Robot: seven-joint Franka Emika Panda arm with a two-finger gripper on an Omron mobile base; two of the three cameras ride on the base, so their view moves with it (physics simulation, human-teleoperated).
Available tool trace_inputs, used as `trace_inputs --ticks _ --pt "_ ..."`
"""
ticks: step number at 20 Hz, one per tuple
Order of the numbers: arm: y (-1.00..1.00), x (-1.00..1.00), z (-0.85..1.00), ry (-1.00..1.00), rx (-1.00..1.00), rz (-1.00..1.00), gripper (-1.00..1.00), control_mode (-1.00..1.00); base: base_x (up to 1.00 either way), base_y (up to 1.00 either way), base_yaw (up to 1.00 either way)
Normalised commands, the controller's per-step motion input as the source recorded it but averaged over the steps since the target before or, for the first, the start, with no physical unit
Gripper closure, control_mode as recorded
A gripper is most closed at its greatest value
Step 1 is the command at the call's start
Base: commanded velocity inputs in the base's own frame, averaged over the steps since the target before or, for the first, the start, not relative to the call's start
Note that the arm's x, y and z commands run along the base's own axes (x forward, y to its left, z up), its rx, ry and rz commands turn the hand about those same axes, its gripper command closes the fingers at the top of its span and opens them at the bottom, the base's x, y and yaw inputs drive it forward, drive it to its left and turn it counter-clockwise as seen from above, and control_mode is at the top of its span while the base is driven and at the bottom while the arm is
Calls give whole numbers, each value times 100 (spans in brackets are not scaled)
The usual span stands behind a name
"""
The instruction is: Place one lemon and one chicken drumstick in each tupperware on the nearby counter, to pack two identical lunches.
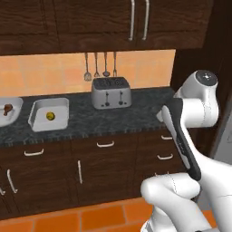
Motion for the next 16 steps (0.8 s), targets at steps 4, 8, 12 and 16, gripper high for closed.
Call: trace_inputs --ticks 4,8,12,16 --pt "0 0 0 0 0 0 100 100 75 100 -4" --pt "0 0 0 0 0 0 100 100 86 100 -6" --pt "0 0 0 0 0 0 100 100 66 100 -17" --pt "0 0 0 0 0 0 100 100 18 100 -14"
